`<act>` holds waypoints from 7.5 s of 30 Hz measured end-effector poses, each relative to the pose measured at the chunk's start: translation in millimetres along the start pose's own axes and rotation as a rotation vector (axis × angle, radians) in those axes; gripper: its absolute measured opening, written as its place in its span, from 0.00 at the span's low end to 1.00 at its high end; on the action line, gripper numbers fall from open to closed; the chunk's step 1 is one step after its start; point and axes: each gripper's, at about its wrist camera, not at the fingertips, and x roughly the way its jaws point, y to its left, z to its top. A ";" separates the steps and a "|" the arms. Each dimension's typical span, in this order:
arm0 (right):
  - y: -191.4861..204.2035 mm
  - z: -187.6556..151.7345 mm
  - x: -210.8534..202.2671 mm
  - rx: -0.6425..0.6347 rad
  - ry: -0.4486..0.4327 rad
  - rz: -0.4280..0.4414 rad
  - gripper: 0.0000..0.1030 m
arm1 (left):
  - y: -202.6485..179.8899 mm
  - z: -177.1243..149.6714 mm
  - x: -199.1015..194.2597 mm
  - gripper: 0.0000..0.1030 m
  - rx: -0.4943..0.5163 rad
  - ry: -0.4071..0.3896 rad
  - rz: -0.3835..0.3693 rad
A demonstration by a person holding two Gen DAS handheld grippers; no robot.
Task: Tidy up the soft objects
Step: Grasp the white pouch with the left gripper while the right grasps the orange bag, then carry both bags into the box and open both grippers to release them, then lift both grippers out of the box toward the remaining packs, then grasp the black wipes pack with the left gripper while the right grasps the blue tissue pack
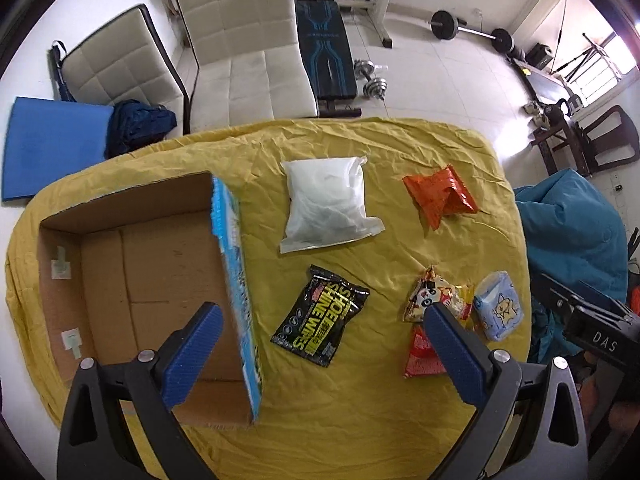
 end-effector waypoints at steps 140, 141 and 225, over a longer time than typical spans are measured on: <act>405.9 -154.2 72.7 -0.398 0.045 -0.011 1.00 | 302.3 -117.3 -38.4 1.00 -0.114 -0.118 0.038; 404.5 -157.8 66.5 -0.397 0.036 -0.010 1.00 | 302.8 -121.6 -44.8 1.00 -0.118 -0.134 0.035; -96.6 -17.4 185.8 0.067 0.320 -0.006 0.76 | -52.1 -32.2 195.2 0.62 0.078 0.454 0.043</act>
